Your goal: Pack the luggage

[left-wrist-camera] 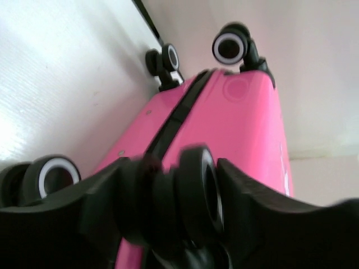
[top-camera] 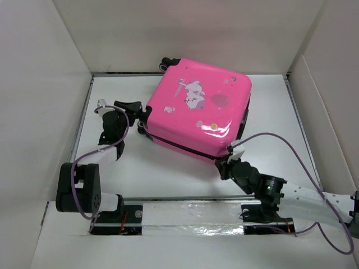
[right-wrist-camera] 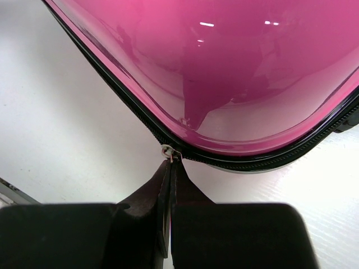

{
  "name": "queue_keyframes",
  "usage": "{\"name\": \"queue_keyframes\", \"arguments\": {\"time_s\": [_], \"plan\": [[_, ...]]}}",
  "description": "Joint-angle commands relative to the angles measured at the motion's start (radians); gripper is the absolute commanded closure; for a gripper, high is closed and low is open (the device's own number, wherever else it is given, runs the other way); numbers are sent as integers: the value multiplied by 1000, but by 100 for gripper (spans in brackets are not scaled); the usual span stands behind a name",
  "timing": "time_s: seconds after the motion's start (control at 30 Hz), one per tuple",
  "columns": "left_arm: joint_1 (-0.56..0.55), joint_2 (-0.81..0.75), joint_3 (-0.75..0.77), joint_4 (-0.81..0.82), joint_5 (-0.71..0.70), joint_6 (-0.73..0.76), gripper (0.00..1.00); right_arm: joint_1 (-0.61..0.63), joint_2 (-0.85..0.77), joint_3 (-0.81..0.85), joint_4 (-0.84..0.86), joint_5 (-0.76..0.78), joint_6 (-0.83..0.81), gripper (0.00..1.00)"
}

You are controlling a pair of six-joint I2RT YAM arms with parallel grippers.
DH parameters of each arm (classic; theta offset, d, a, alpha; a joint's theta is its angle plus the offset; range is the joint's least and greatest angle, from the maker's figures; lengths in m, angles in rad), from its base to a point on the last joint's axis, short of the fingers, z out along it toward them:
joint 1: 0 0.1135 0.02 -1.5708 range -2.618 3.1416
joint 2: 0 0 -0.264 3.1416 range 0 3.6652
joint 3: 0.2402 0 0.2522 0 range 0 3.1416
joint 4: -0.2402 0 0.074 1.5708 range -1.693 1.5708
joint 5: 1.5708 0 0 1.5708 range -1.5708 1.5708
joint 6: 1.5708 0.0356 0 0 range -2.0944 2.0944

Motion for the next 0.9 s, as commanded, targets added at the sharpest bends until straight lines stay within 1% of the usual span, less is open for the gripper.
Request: {"name": "queue_keyframes", "arguments": {"time_s": [0.0, 0.03, 0.07, 0.1, 0.13, 0.17, 0.27, 0.3, 0.33, 0.4, 0.43, 0.47, 0.53, 0.57, 0.6, 0.67, 0.73, 0.8, 0.83, 0.87], "plan": [[5, 30, 5, 222, 16, -53, 53, 7, 6, 29, 133, -21, -7, 100], [5, 39, 2, 245, 10, -58, 62, 7, 13, 29, 140, -18, -6, 100], [5, 63, 0, 287, 3, -64, 66, 7, 18, 30, 143, -18, -6, 100], [5, 76, 2, 299, 3, -61, 82, 7, 26, 32, 145, -17, -6, 100], [5, 83, 5, 308, 2, -55, 93, 7, 36, 33, 152, -15, -4, 100], [5, 91, 8, 321, 2, -38, 100, 7, 41, 35, 156, -15, -4, 100], [-7, 79, -47, 397, -12, -24, 100, 7, 62, 44, 174, -8, -12, 100], [-41, 55, -75, 407, -15, -6, 100, 7, 82, 55, 198, -8, -22, 100], [-41, 41, -75, 408, -18, 13, 100, 7, 82, 61, 217, -8, -23, 100], [-110, -8, -119, 399, -43, 62, 100, 7, 145, 84, 263, -12, -45, 100], [-139, -24, -142, 407, -58, 74, 100, 7, 179, 99, 325, -14, -53, 100], [-197, -44, -190, 428, -81, 92, 100, 7, 263, 130, 359, -12, -68, 100], [-242, -67, -225, 411, -127, 137, 100, 7, 349, 179, 405, -21, -75, 100], [-257, -87, -266, 417, -141, 139, 100, 7, 386, 228, 418, -29, -79, 100], [-280, -94, -287, 430, -130, 140, 100, 7, 456, 245, 445, -34, -88, 100], [-309, -116, -319, 416, -121, 157, 100, 7, 507, 274, 501, -63, -98, 100], [-377, -151, -324, 388, -122, 175, 100, 7, 569, 303, 559, -71, -120, 100], [-435, -183, -327, 367, -127, 185, 100, 7, 601, 342, 556, -75, -147, 100], [-494, -191, -325, 358, -129, 188, 100, 7, 625, 354, 556, -92, -157, 100], [-527, -199, -313, 342, -130, 197, 100, 7, 633, 365, 556, -106, -174, 100]]}}
